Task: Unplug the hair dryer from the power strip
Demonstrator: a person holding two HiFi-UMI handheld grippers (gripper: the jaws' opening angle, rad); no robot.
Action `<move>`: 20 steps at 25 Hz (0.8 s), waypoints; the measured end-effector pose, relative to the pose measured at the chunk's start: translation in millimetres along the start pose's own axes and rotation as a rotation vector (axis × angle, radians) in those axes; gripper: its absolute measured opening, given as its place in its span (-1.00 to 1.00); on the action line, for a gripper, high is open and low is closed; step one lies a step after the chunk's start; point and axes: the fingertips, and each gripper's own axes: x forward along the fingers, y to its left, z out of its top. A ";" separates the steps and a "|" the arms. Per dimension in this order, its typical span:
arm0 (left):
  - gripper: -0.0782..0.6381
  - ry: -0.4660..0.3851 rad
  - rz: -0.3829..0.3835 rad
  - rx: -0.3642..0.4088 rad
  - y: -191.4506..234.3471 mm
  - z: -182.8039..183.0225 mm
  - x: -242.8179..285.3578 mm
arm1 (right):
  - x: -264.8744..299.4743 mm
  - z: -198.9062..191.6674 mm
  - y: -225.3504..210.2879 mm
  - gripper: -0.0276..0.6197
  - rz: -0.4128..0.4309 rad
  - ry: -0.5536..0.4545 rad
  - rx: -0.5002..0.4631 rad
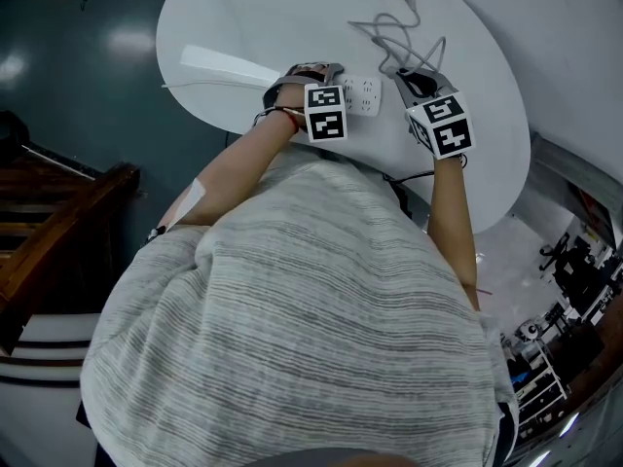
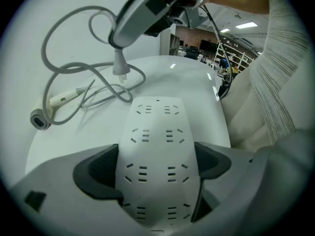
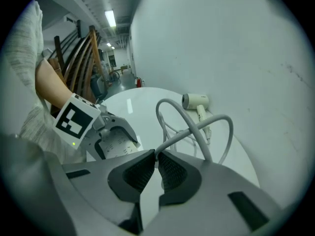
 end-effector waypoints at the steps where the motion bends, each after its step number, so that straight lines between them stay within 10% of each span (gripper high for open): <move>1: 0.51 -0.002 0.001 0.000 -0.2 0.1 -0.1 | 3.6 -6.9 0.2 -0.80 -0.007 0.017 -0.010; 11: 0.51 -0.002 0.002 0.001 0.4 -1.3 0.4 | 40.2 -48.7 13.0 -0.80 -0.048 0.082 -0.036; 20: 0.51 -0.006 0.003 0.004 0.4 -0.7 -0.6 | 6.8 -38.7 4.5 -0.61 -0.069 -0.082 0.200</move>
